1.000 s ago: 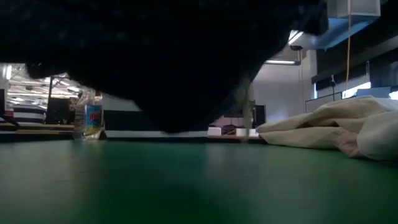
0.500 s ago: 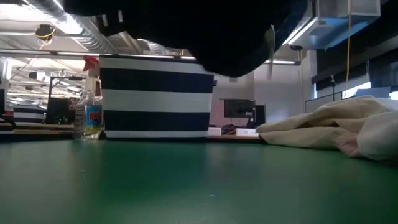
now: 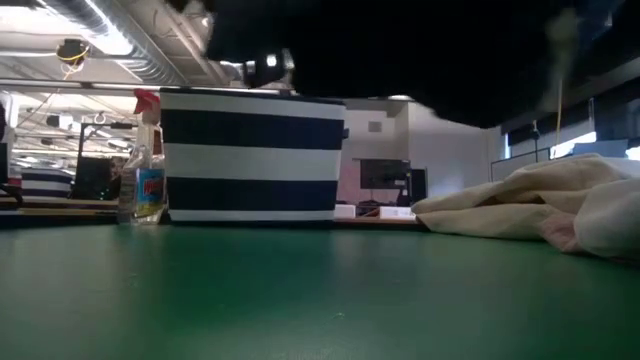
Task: Fold laundry
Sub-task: Stack the blue polo on top of the white polo
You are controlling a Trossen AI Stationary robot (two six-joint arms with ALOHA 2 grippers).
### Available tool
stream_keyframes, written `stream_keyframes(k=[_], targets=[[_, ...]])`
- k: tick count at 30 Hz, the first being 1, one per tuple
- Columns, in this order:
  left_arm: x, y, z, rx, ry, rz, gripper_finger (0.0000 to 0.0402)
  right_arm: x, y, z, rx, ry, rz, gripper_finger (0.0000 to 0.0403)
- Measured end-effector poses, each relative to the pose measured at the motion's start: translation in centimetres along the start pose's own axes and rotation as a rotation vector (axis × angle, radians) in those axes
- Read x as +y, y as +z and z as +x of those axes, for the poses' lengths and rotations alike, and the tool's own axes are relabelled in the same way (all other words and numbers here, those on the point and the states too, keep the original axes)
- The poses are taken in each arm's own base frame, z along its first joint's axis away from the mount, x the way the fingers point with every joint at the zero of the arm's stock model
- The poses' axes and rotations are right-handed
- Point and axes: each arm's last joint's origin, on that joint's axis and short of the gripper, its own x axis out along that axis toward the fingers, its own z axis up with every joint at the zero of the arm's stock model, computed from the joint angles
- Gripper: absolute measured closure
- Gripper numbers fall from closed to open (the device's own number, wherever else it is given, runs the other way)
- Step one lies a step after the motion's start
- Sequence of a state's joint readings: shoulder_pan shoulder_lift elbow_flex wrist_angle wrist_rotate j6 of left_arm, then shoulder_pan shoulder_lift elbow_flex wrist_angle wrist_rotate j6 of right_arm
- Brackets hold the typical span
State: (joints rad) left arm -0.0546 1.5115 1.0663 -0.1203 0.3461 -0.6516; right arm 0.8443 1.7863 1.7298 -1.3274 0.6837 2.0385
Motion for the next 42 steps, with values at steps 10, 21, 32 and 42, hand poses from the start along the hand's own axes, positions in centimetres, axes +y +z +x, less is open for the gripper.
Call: stream_keyframes(k=[10, 21, 32, 42], targets=[[-0.3, 6.6, 6.7, -0.004, -0.073, 0.034, 0.0374, -3.1, -2.2, -3.0, 0.04, -0.094, -0.048, 0.0353], [-0.5, 12.0, 14.4, -0.028, -0.195, 0.071, 0.0374, -6.0, -3.8, -6.7, 0.127, -0.092, -0.179, 0.0353], [0.5, 13.5, 18.9, -0.03, -0.261, 0.069, 0.0374, -7.7, -5.7, -8.1, 0.285, -0.198, -0.228, 0.0353], [2.8, 12.3, 21.7, -0.041, -0.279, 0.19, 0.0369, -7.0, -8.4, -6.0, 0.409, -0.343, -0.192, 0.0353]])
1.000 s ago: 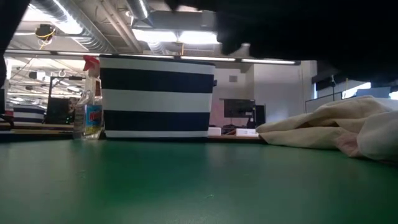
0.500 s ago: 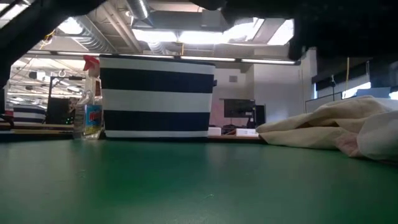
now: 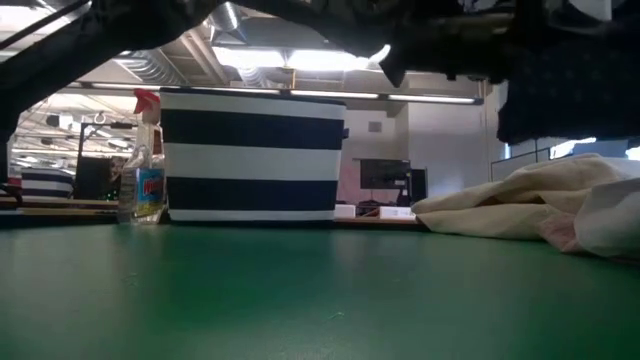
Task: Fold laundry
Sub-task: Stack the blue polo on top of the white polo
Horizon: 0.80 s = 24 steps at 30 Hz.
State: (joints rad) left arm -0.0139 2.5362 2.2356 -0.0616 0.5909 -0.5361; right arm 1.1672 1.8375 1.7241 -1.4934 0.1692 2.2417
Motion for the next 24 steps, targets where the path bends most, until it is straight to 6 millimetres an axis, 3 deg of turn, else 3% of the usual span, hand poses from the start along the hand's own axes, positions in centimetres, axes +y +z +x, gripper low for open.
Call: stream_keyframes(k=[4, 10, 15, 20, 24], targets=[[0.4, -0.2, 0.8, -0.043, -0.054, 0.065, 0.0369, 0.4, -0.2, 0.6, 0.022, -0.047, 0.004, 0.0353], [0.2, 0.9, 0.4, -0.146, -0.095, 0.109, 0.0368, -0.1, 0.7, -1.2, 0.027, -0.054, 0.005, 0.0353], [0.0, 1.4, 0.3, -0.19, -0.059, 0.196, 0.0368, -0.3, 0.7, -1.4, 0.049, -0.072, 0.009, 0.0353], [2.0, -0.2, 1.5, -0.184, -0.021, 0.227, 0.0368, 0.0, 1.0, -1.2, 0.066, -0.087, 0.027, 0.0352], [3.6, -1.7, 2.4, -0.142, -0.006, 0.177, 0.0367, 0.3, 0.6, 0.1, 0.062, -0.115, 0.031, 0.0352]])
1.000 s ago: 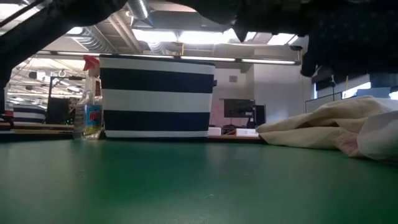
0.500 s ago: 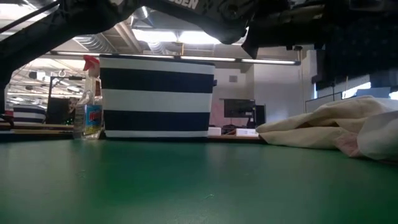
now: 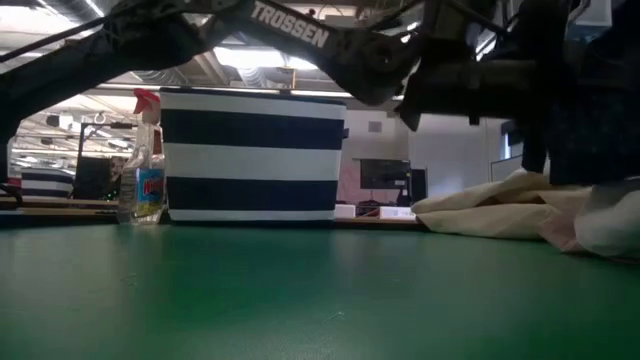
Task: Fold laundry
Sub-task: Stack the blue polo on top of the white polo
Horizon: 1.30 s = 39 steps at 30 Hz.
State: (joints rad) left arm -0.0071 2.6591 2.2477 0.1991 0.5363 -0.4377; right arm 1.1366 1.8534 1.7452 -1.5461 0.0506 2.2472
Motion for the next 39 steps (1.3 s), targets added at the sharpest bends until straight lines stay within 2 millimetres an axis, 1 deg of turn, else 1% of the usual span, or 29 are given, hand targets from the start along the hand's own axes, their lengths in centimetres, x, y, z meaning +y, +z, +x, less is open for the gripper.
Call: stream_keyframes(k=[4, 8, 10, 13, 16, 18, 20, 22, 24, 26, 28, 33, 35, 37, 39], targets=[[-0.1, -0.2, 0.1, 0.007, -0.008, -0.004, 0.0367, 0.9, -0.9, 1.5, 0.019, -0.005, 0.0, 0.0344], [-0.2, -0.2, 0.1, 0.015, -0.011, -0.056, 0.0357, 1.3, -1.3, 2.0, 0.034, 0.003, 0.001, 0.0313], [-0.2, -0.2, 0.0, 0.026, -0.004, -0.095, 0.0338, 1.4, -1.4, 2.0, 0.048, 0.003, 0.0, 0.0287], [0.4, -0.2, -0.3, 0.055, -0.008, -0.144, 0.0297, 1.1, -1.7, 2.0, 0.083, -0.035, -0.007, 0.0242], [0.7, 0.0, -0.6, 0.078, -0.039, -0.191, 0.0256, 0.7, -2.1, 1.9, 0.103, -0.056, -0.023, 0.02], [0.6, 0.4, -0.8, 0.085, -0.068, -0.198, 0.0236, 0.4, -2.3, 1.7, 0.115, -0.064, -0.033, 0.018], [0.3, 1.2, -1.1, 0.102, -0.102, -0.2, 0.0223, 0.1, -2.6, 1.3, 0.125, -0.054, -0.044, 0.0166], [0.0, 2.4, -1.5, 0.096, -0.109, -0.194, 0.0219, -0.1, -2.6, 0.4, 0.139, -0.035, -0.051, 0.0158], [-0.3, 3.6, -2.0, 0.103, -0.118, -0.198, 0.0221, -0.5, -2.8, -0.6, 0.147, -0.023, -0.067, 0.0156], [-0.5, 4.4, -2.7, 0.101, -0.119, -0.198, 0.0225, -0.9, -3.0, -1.6, 0.152, -0.012, -0.089, 0.0155], [-0.6, 4.8, -3.4, 0.141, -0.106, -0.221, 0.023, -1.5, -3.3, -2.6, 0.152, -0.009, -0.101, 0.0155], [-0.8, 5.5, -5.0, 0.214, -0.005, -0.221, 0.0238, -2.4, -3.7, -4.3, 0.187, 0.036, -0.128, 0.0155], [-0.9, 6.0, -5.7, 0.226, 0.044, -0.22, 0.0241, -2.4, -3.8, -5.0, 0.196, 0.071, -0.136, 0.0155], [-1.4, 6.6, -6.4, 0.229, 0.087, -0.199, 0.0244, -2.4, -3.7, -5.9, 0.19, 0.123, -0.155, 0.0155], [-2.6, 7.6, -7.3, 0.232, 0.115, -0.159, 0.0246, -2.3, -3.4, -6.7, 0.153, 0.201, -0.185, 0.0155]])
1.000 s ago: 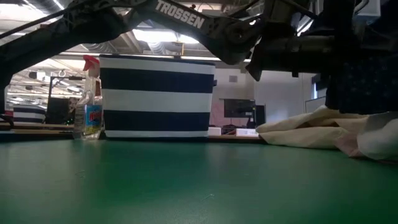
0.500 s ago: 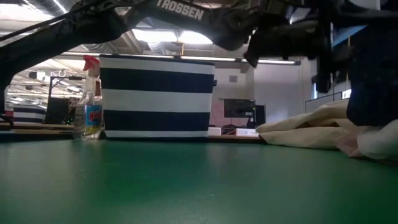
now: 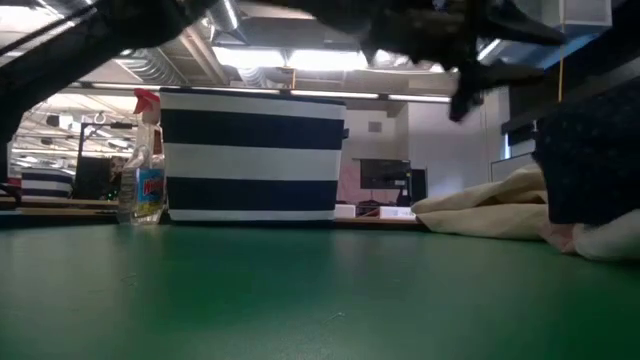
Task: Fold laundry
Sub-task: Stack the blue polo on top of the white polo
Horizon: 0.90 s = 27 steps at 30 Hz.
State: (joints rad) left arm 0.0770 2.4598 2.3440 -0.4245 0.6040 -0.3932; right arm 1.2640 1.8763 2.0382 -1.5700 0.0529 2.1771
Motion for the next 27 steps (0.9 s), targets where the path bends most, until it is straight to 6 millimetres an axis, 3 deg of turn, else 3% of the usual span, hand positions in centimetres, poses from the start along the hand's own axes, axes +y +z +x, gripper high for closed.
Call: stream_keyframes(k=[6, 10, 13, 17, 21, 27], targets=[[-5.3, -0.7, -2.1, 0.093, 0.242, 0.167, 0.0246, 1.4, 2.1, -0.4, -0.381, 0.222, -0.122, 0.0155], [-7.4, -2.5, 0.2, 0.135, 0.216, 0.219, 0.0246, 2.0, 4.1, 1.9, -0.461, 0.106, -0.209, 0.0155], [-8.1, -4.1, 3.0, 0.131, 0.164, 0.255, 0.0247, 1.9, 4.7, 3.5, -0.353, -0.02, -0.275, 0.0155], [-6.4, -5.3, 5.6, 0.104, 0.145, 0.216, 0.0247, 1.3, 3.8, 3.5, -0.206, -0.084, -0.318, 0.0155], [-4.7, -4.8, 6.4, 0.025, 0.133, 0.191, 0.0247, 0.8, 3.1, 3.7, -0.286, -0.05, -0.303, 0.0155], [-2.1, -5.6, 8.0, 0.0, 0.134, 0.17, 0.0247, 1.0, 5.9, 7.2, -0.346, -0.179, -0.321, 0.0155]])
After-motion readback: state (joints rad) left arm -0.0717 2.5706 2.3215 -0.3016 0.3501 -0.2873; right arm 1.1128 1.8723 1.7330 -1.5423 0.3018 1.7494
